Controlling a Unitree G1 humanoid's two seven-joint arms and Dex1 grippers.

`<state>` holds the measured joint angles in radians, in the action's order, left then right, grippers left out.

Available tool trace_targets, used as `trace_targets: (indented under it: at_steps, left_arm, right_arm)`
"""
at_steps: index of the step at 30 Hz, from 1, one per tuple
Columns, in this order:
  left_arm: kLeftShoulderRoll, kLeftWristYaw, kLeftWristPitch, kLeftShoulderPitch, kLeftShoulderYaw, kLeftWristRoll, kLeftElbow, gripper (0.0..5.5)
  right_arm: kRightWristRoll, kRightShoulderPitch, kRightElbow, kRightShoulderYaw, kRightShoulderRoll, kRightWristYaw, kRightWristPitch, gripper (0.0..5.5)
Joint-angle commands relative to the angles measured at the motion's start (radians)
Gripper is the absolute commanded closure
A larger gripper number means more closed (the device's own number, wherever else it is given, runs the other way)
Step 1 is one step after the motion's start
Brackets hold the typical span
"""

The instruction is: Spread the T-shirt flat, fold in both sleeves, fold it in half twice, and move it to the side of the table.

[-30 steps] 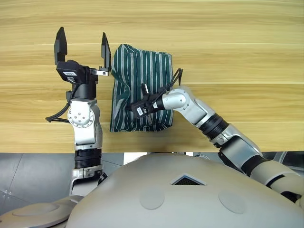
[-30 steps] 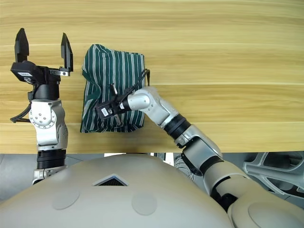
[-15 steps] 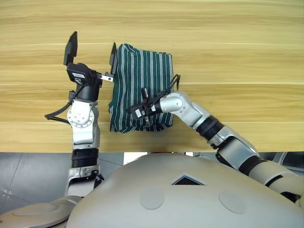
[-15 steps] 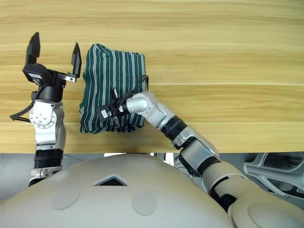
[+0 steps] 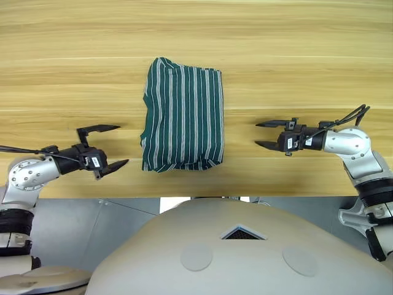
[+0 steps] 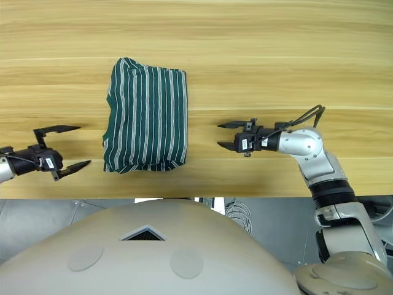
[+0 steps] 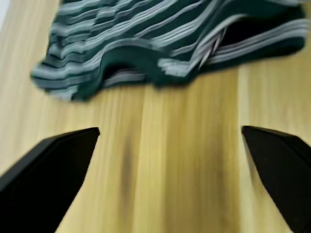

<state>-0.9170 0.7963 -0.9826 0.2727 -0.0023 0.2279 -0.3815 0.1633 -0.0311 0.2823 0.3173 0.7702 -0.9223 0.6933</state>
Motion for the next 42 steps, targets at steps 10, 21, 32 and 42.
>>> trace_targets:
  at_steps: [10, 21, 32, 42]
  left_arm:
    - [-0.013, -0.248, -0.111, -0.131, -0.144, 0.391, -0.022, 0.10]
    - [-0.121, -0.301, -0.165, -0.087, -0.257, 0.422, -0.028, 0.10]
    - [0.026, -0.365, -0.128, -0.183, -0.430, 0.534, -0.105, 0.10]
    - [0.118, -0.400, -0.131, -0.272, -0.556, 0.525, -0.196, 0.35]
  right_arm:
    - [0.285, 0.132, 0.083, 0.156, -0.088, 0.152, 0.168, 2.56]
    - [0.300, 0.143, -0.027, 0.236, -0.085, 0.144, 0.155, 2.56]
    - [0.402, 0.204, 0.038, 0.311, -0.169, 0.199, 0.117, 2.56]
    - [0.418, 0.236, 0.113, 0.348, -0.205, 0.264, 0.114, 2.53]
